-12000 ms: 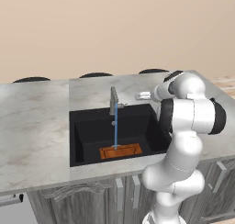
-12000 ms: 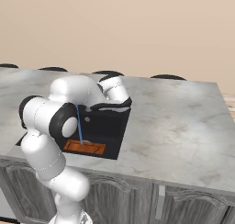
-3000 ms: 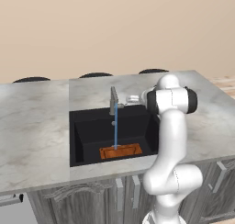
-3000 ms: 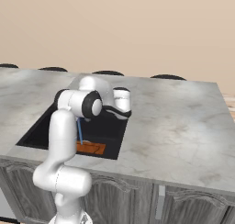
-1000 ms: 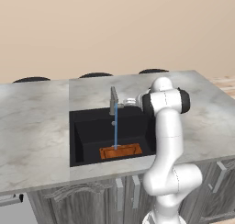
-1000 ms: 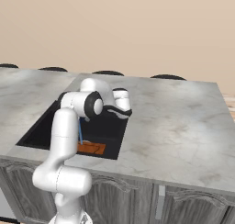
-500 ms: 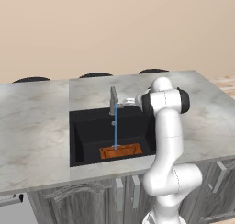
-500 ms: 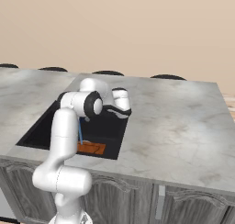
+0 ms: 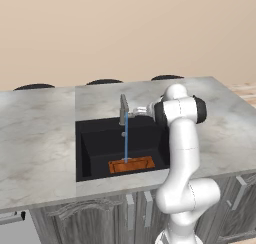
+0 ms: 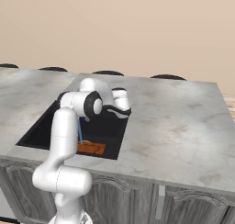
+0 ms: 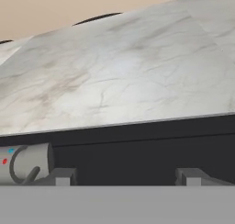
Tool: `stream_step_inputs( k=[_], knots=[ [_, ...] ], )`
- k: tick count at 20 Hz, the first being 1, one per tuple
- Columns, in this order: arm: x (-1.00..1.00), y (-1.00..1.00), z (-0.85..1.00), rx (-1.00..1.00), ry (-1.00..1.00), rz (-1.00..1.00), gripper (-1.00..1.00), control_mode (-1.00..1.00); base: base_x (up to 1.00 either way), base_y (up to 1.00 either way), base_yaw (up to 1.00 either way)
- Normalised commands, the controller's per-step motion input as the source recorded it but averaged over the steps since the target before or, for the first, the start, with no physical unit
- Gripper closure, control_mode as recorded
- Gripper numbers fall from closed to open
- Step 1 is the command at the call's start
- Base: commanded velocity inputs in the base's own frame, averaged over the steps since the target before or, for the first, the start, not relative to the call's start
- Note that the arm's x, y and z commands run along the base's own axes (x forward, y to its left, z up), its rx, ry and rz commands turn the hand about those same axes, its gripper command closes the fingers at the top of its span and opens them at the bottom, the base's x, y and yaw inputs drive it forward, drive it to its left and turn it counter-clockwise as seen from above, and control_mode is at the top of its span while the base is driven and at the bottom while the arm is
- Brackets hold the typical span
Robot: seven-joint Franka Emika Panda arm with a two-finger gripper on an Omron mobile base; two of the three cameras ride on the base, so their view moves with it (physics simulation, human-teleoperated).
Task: Turn on the sink faucet with hot water and rinse the cutting board for ten seconds, then turn off the faucet. Push the cutting board to reach the water if necessary.
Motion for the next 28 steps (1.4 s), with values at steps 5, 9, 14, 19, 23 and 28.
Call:
stream_step_inputs(
  k=[5, 9, 14, 19, 23, 28],
  knots=[
    [0.03, 0.33, 0.0, 0.0, 0.01, 0.0, -1.0, -1.0, 0.0, 0.0, 0.0],
    [0.06, 0.37, 0.0, 0.0, 0.02, 0.0, -1.0, -1.0, 0.0, 0.0, 0.0],
    [0.06, 0.38, -0.01, 0.0, 0.02, 0.0, -1.0, -1.0, 0.0, 0.0, 0.0],
    [0.03, 0.39, -0.03, 0.0, 0.02, 0.0, -1.0, -1.0, 0.0, 0.0, 0.0],
    [0.03, 0.4, -0.04, 0.0, 0.02, 0.0, -1.0, -1.0, 0.0, 0.0, 0.0],
    [0.04, 0.44, -0.01, -0.01, 0.0, 0.0, -1.0, -1.0, 0.0, 0.0, 0.0]
  ],
)
